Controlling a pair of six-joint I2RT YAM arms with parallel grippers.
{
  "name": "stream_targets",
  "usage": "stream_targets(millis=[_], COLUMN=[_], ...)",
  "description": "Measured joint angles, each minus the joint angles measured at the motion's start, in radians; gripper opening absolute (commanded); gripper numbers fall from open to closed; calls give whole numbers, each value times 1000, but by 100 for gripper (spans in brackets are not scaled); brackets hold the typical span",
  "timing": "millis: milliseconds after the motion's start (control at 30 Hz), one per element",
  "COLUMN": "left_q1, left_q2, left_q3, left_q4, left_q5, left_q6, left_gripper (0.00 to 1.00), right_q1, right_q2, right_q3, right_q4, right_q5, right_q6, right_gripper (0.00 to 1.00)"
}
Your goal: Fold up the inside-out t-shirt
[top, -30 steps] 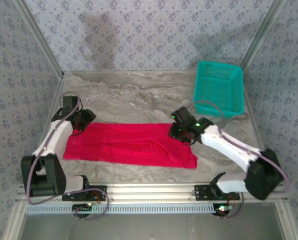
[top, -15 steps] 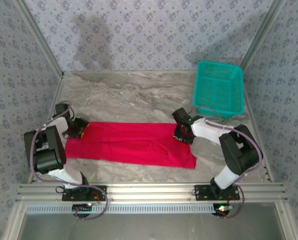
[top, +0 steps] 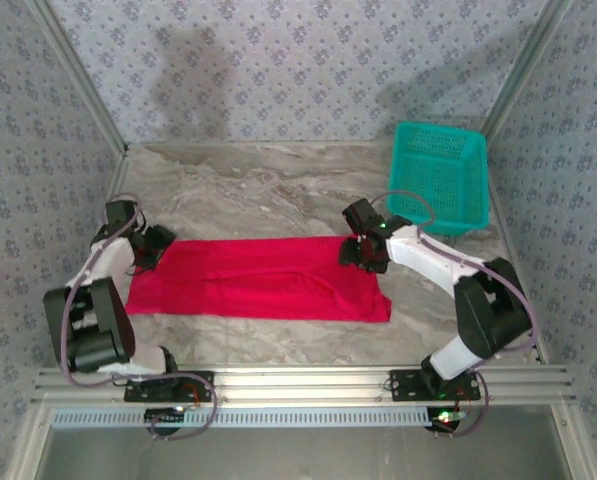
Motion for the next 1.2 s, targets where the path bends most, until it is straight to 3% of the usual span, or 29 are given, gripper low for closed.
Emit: stream_targets(millis=[167,400,633,1000,1167,1200], left_q1=[-22,-28,-29,-47,-67,-75], left_q2=[-65,-63,-63,-63,-63,-63], left_q3=[0,-1,-3,-56,-81,-87], left_q4=[-12,-46,-53,-53,-41,-39], left_q5=[0,1,1,1,1,2], left_q6=[3,5,10,10,6,5], left_gripper=[56,56,55,55,54,54], right_q1=[-34,-48,-42,46,60,62], right_q2=[-14,97,133,236,238,237], right_q3=[-67,-90,-85,1,3,3], right_q4=[-7,39,62,3,8,10], right_q5=[4,1,4,102,105,106], right_q6=[-29,-58,-41,49,75,84], right_gripper=[70,66,39,27,0,0])
